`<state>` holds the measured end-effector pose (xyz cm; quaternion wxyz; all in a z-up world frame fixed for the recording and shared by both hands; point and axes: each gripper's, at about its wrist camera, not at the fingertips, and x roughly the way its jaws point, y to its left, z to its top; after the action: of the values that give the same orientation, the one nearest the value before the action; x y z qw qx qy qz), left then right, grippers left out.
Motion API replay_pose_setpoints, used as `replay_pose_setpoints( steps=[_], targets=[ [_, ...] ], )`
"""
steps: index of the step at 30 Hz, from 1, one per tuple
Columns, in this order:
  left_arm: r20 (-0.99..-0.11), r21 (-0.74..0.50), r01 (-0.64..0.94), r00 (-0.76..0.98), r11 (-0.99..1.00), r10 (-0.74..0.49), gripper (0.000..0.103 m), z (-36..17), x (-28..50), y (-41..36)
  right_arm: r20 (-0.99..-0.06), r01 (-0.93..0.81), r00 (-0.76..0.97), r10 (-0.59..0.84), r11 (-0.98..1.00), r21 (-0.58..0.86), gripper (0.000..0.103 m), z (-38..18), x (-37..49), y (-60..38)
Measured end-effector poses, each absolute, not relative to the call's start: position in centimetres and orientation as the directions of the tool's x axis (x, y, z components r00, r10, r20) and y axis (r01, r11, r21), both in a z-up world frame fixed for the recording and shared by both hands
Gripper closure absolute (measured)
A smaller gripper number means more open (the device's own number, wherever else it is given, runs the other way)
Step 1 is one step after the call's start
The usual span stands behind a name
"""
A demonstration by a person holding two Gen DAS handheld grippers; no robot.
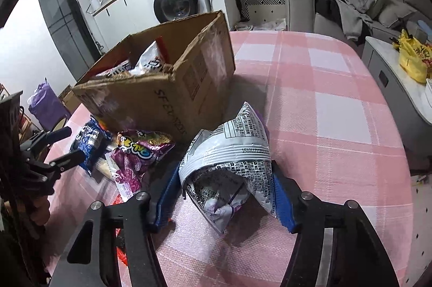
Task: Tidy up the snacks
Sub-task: 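Lift silver-white bag with right tool while left tool grasps blue Oreo pack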
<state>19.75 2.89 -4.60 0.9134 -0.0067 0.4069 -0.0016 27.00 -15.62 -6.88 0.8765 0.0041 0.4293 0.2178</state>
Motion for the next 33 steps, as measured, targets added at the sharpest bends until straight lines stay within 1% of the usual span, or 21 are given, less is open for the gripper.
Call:
replay_pose_setpoints(
  steps=[5, 6, 8, 10, 11, 12, 13, 14, 15, 17, 20, 21, 24, 26, 29, 30, 31, 33],
  targets=[
    [-0.743, 0.055, 0.001, 0.668, 0.998, 0.041, 0.001, -4.9, 20.0, 2.0, -0.749, -0.369, 0.542, 0.382, 0.908, 0.197, 0.039, -6.7, 26.9, -15.9],
    [-0.741, 0.063, 0.005, 0.67, 0.998, 0.043, 0.003, -4.9, 19.9, 1.8, -0.748, -0.366, 0.543, 0.382, 0.909, 0.199, 0.039, -6.7, 26.9, -16.0],
    [-0.738, 0.071, 0.022, 0.674, 0.997, 0.037, 0.013, -4.9, 19.8, 1.4, -0.747, -0.36, 0.546, 0.38, 0.911, 0.201, 0.039, -6.6, 27.0, -16.1],
    [-0.747, 0.07, 0.048, 0.664, 0.996, 0.021, 0.029, -5.0, 19.9, 1.0, -0.747, -0.358, 0.546, 0.38, 0.912, 0.201, 0.039, -6.6, 27.0, -16.3],
    [-0.748, 0.07, 0.057, 0.664, 0.996, 0.014, 0.035, -5.1, 19.8, 0.9, -0.746, -0.359, 0.548, 0.378, 0.912, 0.199, 0.039, -6.5, 26.9, -16.3],
    [-0.744, 0.074, 0.07, 0.668, 0.995, 0.008, 0.047, -5.1, 19.7, 0.7, -0.744, -0.359, 0.549, 0.38, 0.912, 0.201, 0.039, -6.4, 26.9, -16.3],
    [-0.74, 0.084, 0.082, 0.673, 0.993, 0.008, 0.052, -5.1, 19.5, 0.4, -0.743, -0.36, 0.55, 0.382, 0.911, 0.203, 0.039, -6.4, 26.9, -16.4],
    [-0.736, 0.096, 0.088, 0.677, 0.992, 0.011, 0.053, -5.1, 19.4, 0.3, -0.743, -0.36, 0.55, 0.382, 0.911, 0.202, 0.039, -6.3, 26.9, -16.4],
    [-0.729, 0.101, 0.096, 0.684, 0.99, 0.007, 0.057, -5.0, 19.1, 0.1, -0.742, -0.36, 0.551, 0.382, 0.911, 0.201, 0.039, -6.3, 27.0, -16.4],
    [-0.714, 0.068, 0.115, 0.699, 0.991, -0.032, 0.058, -4.6, 18.8, 0.1, -0.739, -0.362, 0.554, 0.383, 0.911, 0.2, 0.039, -6.1, 26.9, -16.4],
    [-0.704, 0.028, 0.133, 0.706, 0.991, -0.074, 0.066, -4.0, 18.5, 0.4, -0.729, -0.361, 0.564, 0.388, 0.91, 0.205, 0.039, -5.7, 26.8, -16.6],
    [-0.7, 0.019, 0.134, 0.709, 0.991, -0.083, 0.07, -3.8, 18.4, 0.5, -0.726, -0.361, 0.567, 0.39, 0.909, 0.207, 0.039, -5.6, 26.7, -16.7],
    [-0.702, -0.012, 0.143, 0.704, 0.99, -0.111, 0.07, -3.4, 18.1, 0.7, -0.715, -0.359, 0.579, 0.391, 0.91, 0.206, 0.039, -5.1, 26.4, -17.0],
    [-0.708, -0.006, 0.14, 0.698, 0.99, -0.103, 0.07, -3.5, 18.1, 0.7, -0.709, -0.357, 0.585, 0.394, 0.91, 0.211, 0.039, -4.8, 26.3, -17.2],
    [-0.724, -0.027, 0.137, 0.68, 0.99, -0.114, 0.068, -3.7, 18.2, 1.0, -0.706, -0.356, 0.589, 0.393, 0.911, 0.21, 0.039, -4.5, 26.3, -17.2],
    [-0.725, -0.032, 0.133, 0.679, 0.991, -0.115, 0.067, -3.8, 18.2, 1.3, -0.706, -0.357, 0.59, 0.393, 0.91, 0.208, 0.039, -4.4, 26.3, -17.1],
    [-0.729, -0.036, 0.132, 0.674, 0.991, -0.116, 0.062, -3.9, 18.3, 1.3, -0.704, -0.359, 0.591, 0.394, 0.91, 0.208, 0.039, -4.3, 26.1, -17.1],
    [-0.737, -0.025, 0.13, 0.668, 0.991, -0.106, 0.059, -4.2, 18.6, 1.1, -0.703, -0.362, 0.59, 0.396, 0.909, 0.207, 0.039, -4.2, 26.1, -17.0]
  ],
)
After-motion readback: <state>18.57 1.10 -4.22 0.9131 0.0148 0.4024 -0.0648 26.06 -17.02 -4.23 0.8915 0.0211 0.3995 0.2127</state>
